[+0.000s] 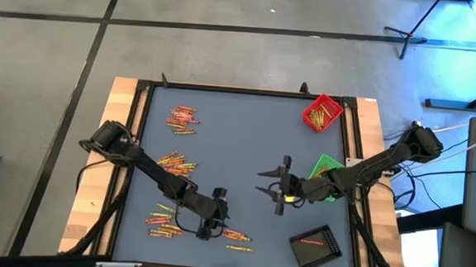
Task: Sort crayons
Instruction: Put the red crayon into the black bin
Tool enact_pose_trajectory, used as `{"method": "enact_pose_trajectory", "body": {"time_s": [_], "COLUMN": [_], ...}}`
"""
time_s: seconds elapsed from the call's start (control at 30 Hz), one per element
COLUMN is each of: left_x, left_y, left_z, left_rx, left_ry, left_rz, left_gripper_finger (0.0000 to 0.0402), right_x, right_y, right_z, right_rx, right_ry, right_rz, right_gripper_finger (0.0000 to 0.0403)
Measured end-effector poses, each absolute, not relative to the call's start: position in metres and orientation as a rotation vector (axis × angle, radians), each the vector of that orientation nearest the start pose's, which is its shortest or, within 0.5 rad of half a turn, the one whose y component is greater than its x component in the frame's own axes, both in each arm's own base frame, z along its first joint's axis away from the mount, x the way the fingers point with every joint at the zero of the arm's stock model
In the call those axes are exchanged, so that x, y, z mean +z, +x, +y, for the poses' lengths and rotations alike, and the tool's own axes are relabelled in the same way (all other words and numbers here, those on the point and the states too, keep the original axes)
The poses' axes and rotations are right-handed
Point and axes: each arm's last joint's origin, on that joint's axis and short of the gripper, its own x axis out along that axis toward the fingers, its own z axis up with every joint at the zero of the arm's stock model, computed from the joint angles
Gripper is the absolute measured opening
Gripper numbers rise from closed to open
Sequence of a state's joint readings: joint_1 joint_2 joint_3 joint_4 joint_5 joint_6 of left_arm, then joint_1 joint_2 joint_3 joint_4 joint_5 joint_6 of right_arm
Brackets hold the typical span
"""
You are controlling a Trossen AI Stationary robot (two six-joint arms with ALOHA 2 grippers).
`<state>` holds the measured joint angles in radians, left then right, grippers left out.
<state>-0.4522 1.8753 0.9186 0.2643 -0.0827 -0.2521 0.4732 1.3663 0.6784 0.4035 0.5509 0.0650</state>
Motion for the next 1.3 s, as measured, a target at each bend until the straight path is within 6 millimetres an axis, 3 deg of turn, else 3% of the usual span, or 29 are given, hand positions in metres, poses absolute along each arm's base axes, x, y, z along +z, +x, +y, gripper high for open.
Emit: {"method": "enact_pose_trajectory", "body": {"time_s": [0.17,0.37,0.47,0.77,1.07,1.3], "left_x": [0.13,0.112,0.102,0.101,0.102,0.102], "left_y": [0.326,0.327,0.328,0.333,0.335,0.339], "left_z": [-0.165,-0.17,-0.17,-0.161,-0.158,-0.149], "left_rx": [-0.317,-0.298,-0.284,-0.238,-0.238,-0.243], "left_ry": [-0.07,-0.074,-0.065,-0.062,0.029,0.044], "left_rz": [0.704,0.734,0.758,0.756,0.729,0.725], "left_gripper_finger": [0.0127,0.0127,0.0127,0.0125,0.0066,0.0043], "right_x": [0.216,0.209,0.206,0.205,0.205,0.205], "right_y": [0.255,0.259,0.259,0.26,0.26,0.26], "right_z": [0.122,0.124,0.124,0.124,0.124,0.124], "right_rx": [-0.057,-0.058,-0.061,-0.061,-0.061,-0.06], "right_ry": [-0.063,-0.042,-0.045,-0.051,-0.051,-0.051], "right_rz": [0.315,0.335,0.344,0.352,0.352,0.352], "right_gripper_finger": [0.0195,0.0195,0.0195,0.0195,0.0195,0.0195]}}
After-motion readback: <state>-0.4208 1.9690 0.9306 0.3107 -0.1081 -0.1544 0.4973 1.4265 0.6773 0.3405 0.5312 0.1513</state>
